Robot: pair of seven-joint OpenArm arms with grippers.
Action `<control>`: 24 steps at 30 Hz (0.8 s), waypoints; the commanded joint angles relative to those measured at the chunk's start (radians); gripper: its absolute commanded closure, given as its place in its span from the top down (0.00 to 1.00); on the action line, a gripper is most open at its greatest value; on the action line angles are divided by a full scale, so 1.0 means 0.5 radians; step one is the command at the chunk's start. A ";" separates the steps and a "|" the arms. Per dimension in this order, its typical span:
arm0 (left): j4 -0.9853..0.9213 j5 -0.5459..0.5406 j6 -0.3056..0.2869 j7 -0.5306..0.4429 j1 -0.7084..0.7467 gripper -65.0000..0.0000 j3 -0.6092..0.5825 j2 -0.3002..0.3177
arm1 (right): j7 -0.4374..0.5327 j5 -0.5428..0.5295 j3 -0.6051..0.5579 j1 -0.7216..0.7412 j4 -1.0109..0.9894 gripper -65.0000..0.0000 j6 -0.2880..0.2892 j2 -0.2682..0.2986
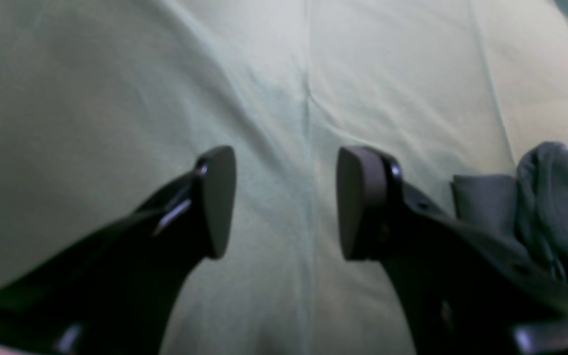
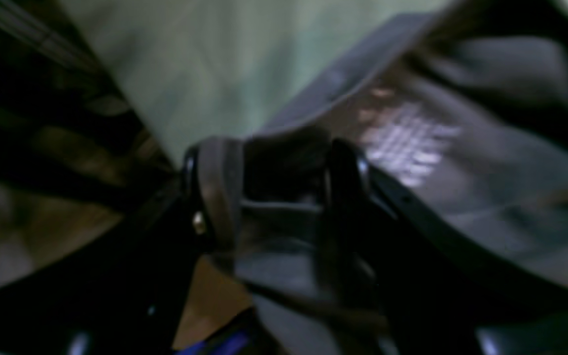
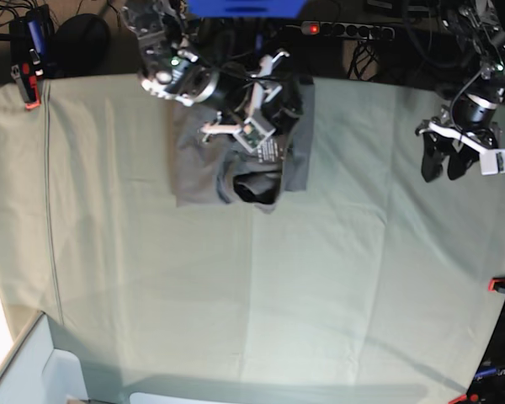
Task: Layout the t-shirt on the table in an organized manner, then fold the t-shirt properly
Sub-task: 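Fold the shirt end again with the right gripper onto the folded pile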
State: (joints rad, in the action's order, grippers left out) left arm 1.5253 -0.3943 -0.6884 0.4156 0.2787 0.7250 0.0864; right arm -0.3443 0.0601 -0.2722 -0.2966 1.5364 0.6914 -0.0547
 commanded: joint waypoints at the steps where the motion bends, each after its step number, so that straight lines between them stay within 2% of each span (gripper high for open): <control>1: 0.038 -0.039 -0.020 -0.050 -0.007 0.50 0.009 0.025 | 0.030 -0.042 -0.052 0.006 -0.024 0.45 0.013 0.010; 9: 0.038 -0.039 -0.020 -0.050 -0.016 0.50 0.003 0.025 | 0.033 -0.039 -0.270 0.002 -0.202 0.45 0.013 0.016; 15: 0.035 -0.032 -0.020 -0.050 -0.019 0.50 0.006 0.025 | 0.033 -0.039 -0.408 -0.004 -0.214 0.45 0.013 0.123; 21: 0.032 -0.039 -0.020 -0.050 -0.022 0.50 0.000 0.025 | 0.033 -0.051 -0.405 -0.037 0.019 0.45 0.013 0.185; 24: 0.029 -0.039 -0.020 -0.050 -0.022 0.50 0.000 0.022 | 0.033 -0.051 -0.338 -0.083 0.228 0.45 0.013 0.172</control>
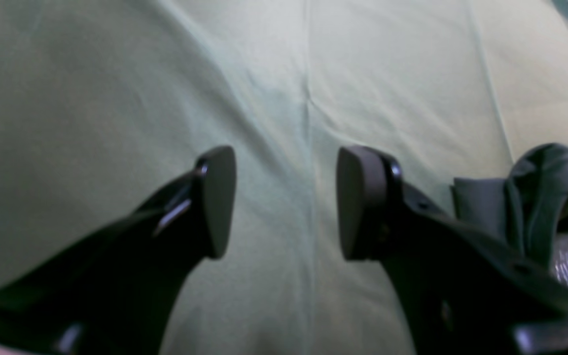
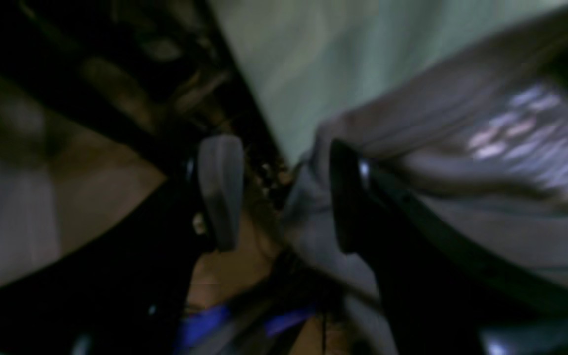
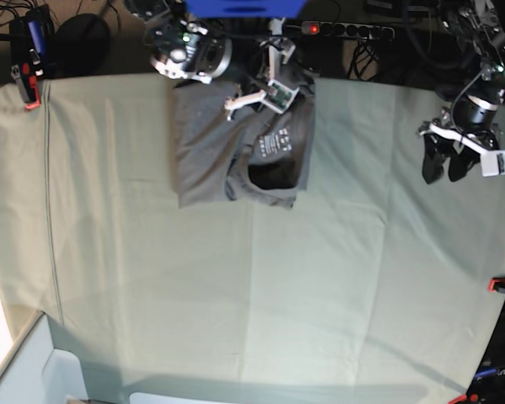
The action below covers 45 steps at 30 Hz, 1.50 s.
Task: Layout the t-shirt on the table in an organized manner, then fold the t-shirt properly
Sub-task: 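Fold the shirt end again with the right gripper onto the folded pile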
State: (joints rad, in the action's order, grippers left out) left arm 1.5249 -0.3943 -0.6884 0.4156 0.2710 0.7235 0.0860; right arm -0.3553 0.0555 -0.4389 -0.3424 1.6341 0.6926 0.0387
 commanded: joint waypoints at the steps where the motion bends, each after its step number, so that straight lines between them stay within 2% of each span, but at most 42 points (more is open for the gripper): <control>1: 0.030 -0.039 -0.020 -0.050 -0.007 0.50 0.003 0.023 | 0.056 -0.042 0.029 -0.004 0.100 0.45 0.011 -0.018; 8: 0.036 -0.039 -0.020 -0.050 0.000 0.50 0.003 0.023 | 0.049 -0.042 0.213 0.094 0.275 0.45 0.011 -0.024; 13: 0.039 -0.039 -0.020 -0.050 0.000 0.50 0.003 0.023 | 0.046 -0.042 0.523 0.327 0.152 0.45 0.011 -0.202; 16: 0.039 -0.029 -0.020 -0.050 0.003 0.50 0.006 0.023 | 0.046 -0.036 0.600 0.502 -0.047 0.45 0.011 -0.248; 22: 0.039 -0.020 -0.020 -0.050 0.009 0.50 0.012 0.026 | 0.052 -0.033 0.591 0.674 -0.508 0.45 0.011 -0.278; 31: 0.036 -0.020 -0.020 -0.050 -0.007 0.50 0.003 0.026 | 0.059 -0.036 0.281 0.818 -0.894 0.45 0.011 -0.377; 36: 0.033 -0.020 -0.020 -0.050 -0.004 0.50 0.003 0.026 | 0.062 -0.042 0.259 0.953 -1.149 0.45 0.011 -0.392; 45: 0.020 -0.020 -0.020 -0.050 -0.010 0.50 0.000 0.023 | 0.062 -0.042 0.272 1.012 -1.118 0.45 0.011 -0.392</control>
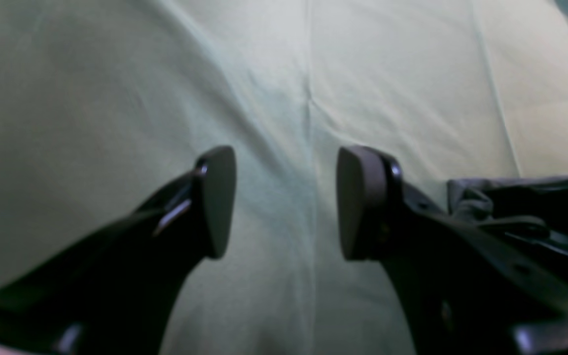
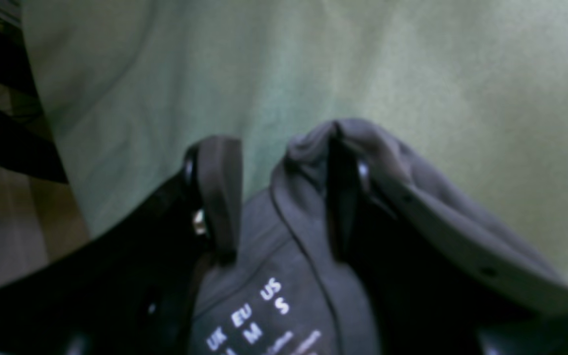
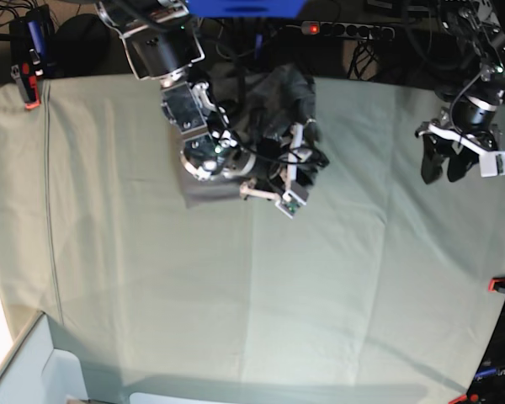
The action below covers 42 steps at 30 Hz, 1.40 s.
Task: Layout the t-shirt on the table in an organized manner, then fold the t-shirt properly
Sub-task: 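Fold the shirt end again with the right gripper onto the folded pile, then press and tuck the folded shirt edges with both grippers to square it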
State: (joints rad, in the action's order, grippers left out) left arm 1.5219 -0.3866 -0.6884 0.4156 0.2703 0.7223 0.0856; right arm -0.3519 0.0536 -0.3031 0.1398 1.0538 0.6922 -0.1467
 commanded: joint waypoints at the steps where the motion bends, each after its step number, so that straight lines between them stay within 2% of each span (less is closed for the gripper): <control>1: 0.026 -0.035 -0.020 -0.050 -0.014 0.50 -0.001 0.024 | 0.052 -0.038 0.000 0.029 0.088 0.45 0.012 -0.021; 6: 0.026 -0.035 -0.020 -0.050 -0.020 0.50 -0.124 0.024 | 0.049 -0.035 0.000 -0.115 0.429 0.54 0.012 -0.021; 9: 0.026 -0.041 -0.020 -0.050 -0.014 0.50 -0.194 0.008 | 0.043 -0.032 0.019 -0.229 0.677 0.55 0.012 -0.021; 14: 0.023 -0.051 -0.020 -0.050 0.004 0.50 -0.292 -0.035 | 0.043 -0.029 0.249 -0.459 1.070 0.55 0.012 -0.021; 20: -0.155 -0.054 -0.020 -0.053 0.013 0.70 -0.437 -0.084 | 0.039 -0.029 0.531 -0.763 1.481 0.55 0.012 0.056; 23: -0.302 -0.054 -0.020 -0.066 0.007 0.74 -0.523 -0.087 | 0.039 -0.035 0.681 -0.916 1.589 0.55 0.012 0.111; 31: -0.391 -0.057 -0.020 -0.072 0.019 0.74 -0.682 -0.090 | 0.049 -0.038 1.007 -1.162 1.711 0.55 0.012 0.108; 38: -0.458 -0.060 -0.020 -0.072 0.016 0.74 -0.829 -0.096 | 0.049 -0.038 1.053 -1.285 1.717 0.55 0.012 0.098; 42: -0.452 -0.173 -0.020 -0.072 0.023 0.74 -0.943 -0.142 | 0.049 -0.038 1.047 -1.334 1.717 0.55 0.012 0.098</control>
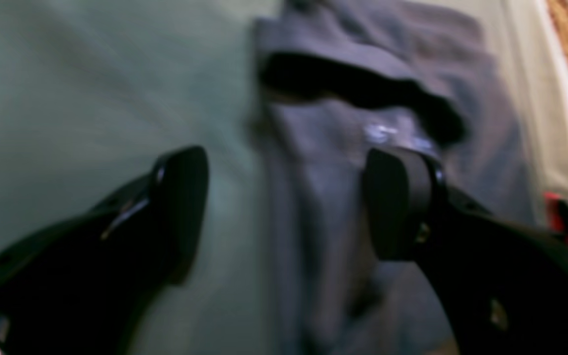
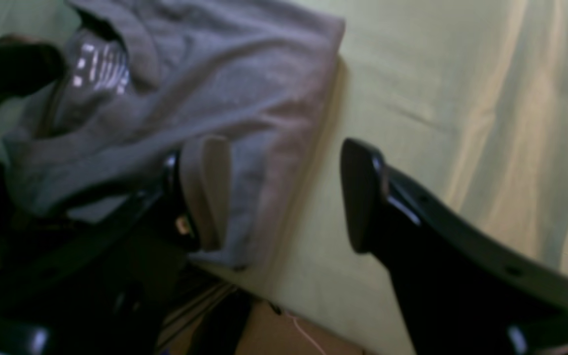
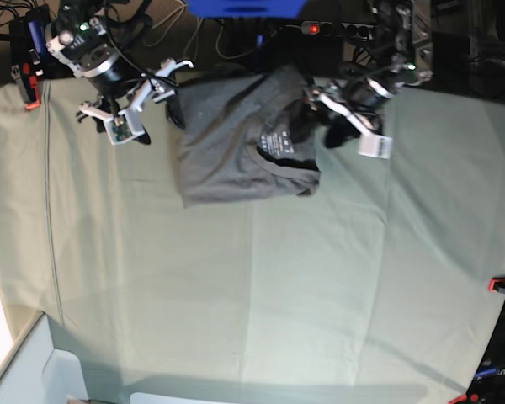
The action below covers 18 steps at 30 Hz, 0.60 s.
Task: Layout the t-shirt on the table in an organized manner, then fold the t-shirt properly
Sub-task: 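Press and tuck the folded shirt edges with both grippers to square it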
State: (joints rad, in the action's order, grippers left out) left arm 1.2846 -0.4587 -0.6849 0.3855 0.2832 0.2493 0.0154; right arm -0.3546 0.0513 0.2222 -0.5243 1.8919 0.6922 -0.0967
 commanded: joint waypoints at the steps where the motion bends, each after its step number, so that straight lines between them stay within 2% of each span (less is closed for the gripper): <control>1: 0.007 -0.045 -0.026 -0.011 -0.006 0.74 -0.031 -0.002 | 0.054 -0.034 -0.004 -0.015 0.041 0.55 0.012 -0.001; 8: -0.033 -0.048 -0.026 -0.011 -0.013 0.74 -0.144 -0.078 | 0.054 -0.024 0.002 -0.064 0.041 0.55 0.012 -0.001; 16: -0.085 -0.048 -0.026 -0.011 -0.022 0.73 -0.144 -0.057 | 0.054 -0.024 0.002 -0.119 0.041 0.55 0.012 -0.001; 18: -0.122 -0.035 -0.026 -0.011 -0.095 0.68 -0.144 -0.057 | 0.054 -0.024 0.002 -0.125 0.041 0.55 0.012 -0.001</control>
State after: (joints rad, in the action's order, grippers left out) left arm 1.2163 -0.4816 -0.7013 0.3782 0.2504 0.1795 -0.0124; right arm -0.3531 0.0551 0.2226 -0.5838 1.8919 0.6922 -0.0975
